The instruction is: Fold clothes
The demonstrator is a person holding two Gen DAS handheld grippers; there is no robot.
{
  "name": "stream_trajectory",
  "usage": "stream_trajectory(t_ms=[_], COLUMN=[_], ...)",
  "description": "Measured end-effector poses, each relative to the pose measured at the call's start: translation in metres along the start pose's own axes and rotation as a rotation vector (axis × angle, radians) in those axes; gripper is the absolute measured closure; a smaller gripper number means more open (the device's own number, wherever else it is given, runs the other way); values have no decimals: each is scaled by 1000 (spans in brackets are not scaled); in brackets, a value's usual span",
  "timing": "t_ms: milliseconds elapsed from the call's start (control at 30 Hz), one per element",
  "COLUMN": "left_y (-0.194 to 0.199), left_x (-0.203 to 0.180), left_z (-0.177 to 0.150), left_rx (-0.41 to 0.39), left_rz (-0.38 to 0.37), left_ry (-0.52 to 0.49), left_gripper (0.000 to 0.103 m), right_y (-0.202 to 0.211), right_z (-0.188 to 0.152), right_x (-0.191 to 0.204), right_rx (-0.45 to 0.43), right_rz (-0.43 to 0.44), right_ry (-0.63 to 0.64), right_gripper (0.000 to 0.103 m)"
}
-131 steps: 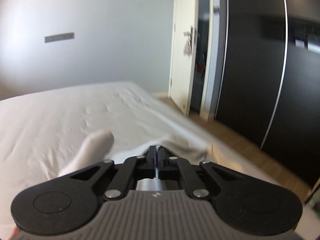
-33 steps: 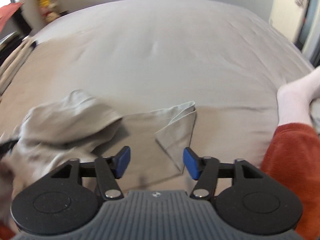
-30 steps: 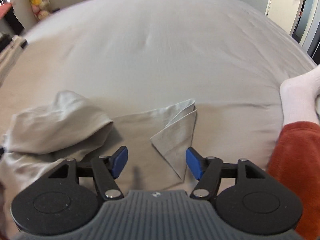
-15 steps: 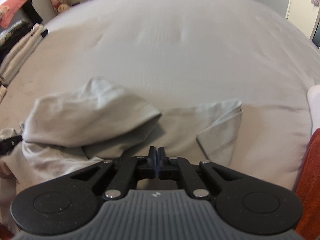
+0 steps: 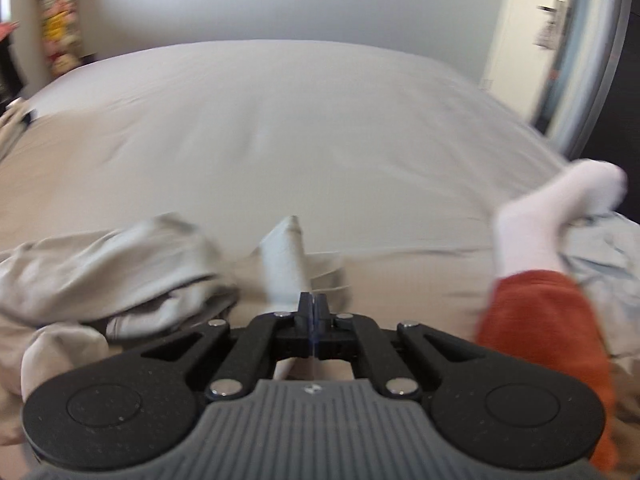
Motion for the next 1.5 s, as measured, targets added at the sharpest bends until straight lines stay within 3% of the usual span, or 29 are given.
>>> stream_trajectory(t_ms=[133,267,367,433,633,933,1033,1133,1367,1500], left_y=[2,-9,-15,-17,-20,-24,-26,-28,-29,-29], left_x=[20,26,22,21,22,21,22,22,22,21], left_z=[0,-7,-14,-16,-18,-21,-22,-23,-23,-23], left_rx=[22,80,110,115,126,141,147,153,153,155], left_rz=[75,81,86,85,72,61,59,58,57,61], left_ry=[18,16,-6,-3,13,13,14,17,23,18], left_gripper=[89,89,88,88,86,85,85,85,85,85], right_y=[-9,-15,-10,-8,-1,-37,-50,-57,-30,-17], right_z=[2,-5,-5,3,20,23,21,16,20,26], right_x=[-29,-27,-17,-6,32,77,80,83,70,51], right_rx=[14,57,27,-7,-50,92,147,202,106,69], right_rz=[-88,-74,-69,-59,31,198,234,286,299,302], right_ry=[-41,-44,-38,-24,29,59,0,-68,-85,-127], right_gripper=[103,101,95,83,70,60,55,58,60,54])
Point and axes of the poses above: each gripper's, at about its wrist camera, not at the fingertips, and y roughly against the way its jaws point, x to its left, z to its top, the point moved 10 cm from there along -y, roughly the way its jaws point, and after that the axes turned 11 degrees about -z, right-handed, at the moved point
